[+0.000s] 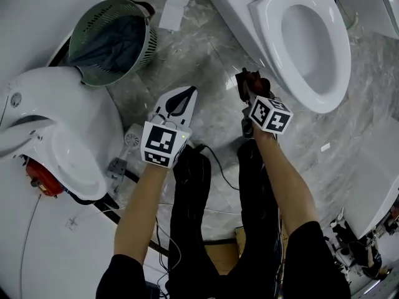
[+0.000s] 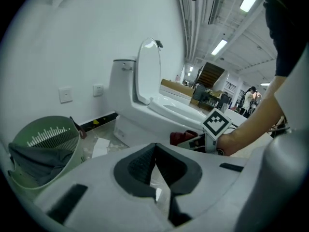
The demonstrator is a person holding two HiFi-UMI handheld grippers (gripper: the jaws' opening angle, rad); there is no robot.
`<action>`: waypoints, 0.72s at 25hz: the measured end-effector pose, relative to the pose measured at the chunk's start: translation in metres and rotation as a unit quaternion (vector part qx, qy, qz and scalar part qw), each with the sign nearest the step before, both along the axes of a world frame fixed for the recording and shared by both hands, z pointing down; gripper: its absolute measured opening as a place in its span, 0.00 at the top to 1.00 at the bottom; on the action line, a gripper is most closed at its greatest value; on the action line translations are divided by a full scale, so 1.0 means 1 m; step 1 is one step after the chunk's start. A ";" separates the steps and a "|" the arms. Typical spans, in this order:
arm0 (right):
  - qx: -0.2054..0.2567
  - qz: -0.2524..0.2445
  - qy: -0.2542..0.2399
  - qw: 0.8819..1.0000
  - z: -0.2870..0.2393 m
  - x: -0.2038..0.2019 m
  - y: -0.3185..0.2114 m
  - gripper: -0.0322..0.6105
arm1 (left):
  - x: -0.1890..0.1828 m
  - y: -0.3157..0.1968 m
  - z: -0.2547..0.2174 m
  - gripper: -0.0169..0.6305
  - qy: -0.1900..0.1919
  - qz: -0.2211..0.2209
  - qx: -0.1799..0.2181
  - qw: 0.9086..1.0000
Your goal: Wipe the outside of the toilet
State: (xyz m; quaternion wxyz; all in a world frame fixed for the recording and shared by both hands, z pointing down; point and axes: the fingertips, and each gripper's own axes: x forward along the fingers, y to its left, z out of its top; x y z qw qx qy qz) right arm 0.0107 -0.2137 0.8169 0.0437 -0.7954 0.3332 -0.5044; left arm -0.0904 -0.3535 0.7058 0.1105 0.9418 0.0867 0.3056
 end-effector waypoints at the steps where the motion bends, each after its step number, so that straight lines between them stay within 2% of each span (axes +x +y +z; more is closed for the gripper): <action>1: 0.008 -0.001 -0.002 1.000 0.002 0.006 -0.018 0.82 | -0.005 -0.008 0.002 0.96 -0.002 -0.005 0.003 1.000; 4: 0.028 0.006 -0.008 1.000 0.010 0.027 -0.062 0.82 | -0.019 -0.027 0.007 0.96 -0.007 -0.016 0.010 1.000; 8: 0.028 0.024 -0.002 0.999 0.017 0.048 -0.091 0.82 | -0.038 -0.045 0.010 0.96 -0.014 -0.031 0.016 0.999; 13: 0.012 0.063 0.003 0.998 0.031 0.068 -0.101 0.83 | -0.050 -0.063 0.012 0.96 -0.015 -0.056 0.022 0.998; 18: -0.021 0.085 0.045 0.995 0.038 0.086 -0.100 0.83 | -0.047 -0.066 0.017 0.96 -0.008 -0.069 0.026 0.997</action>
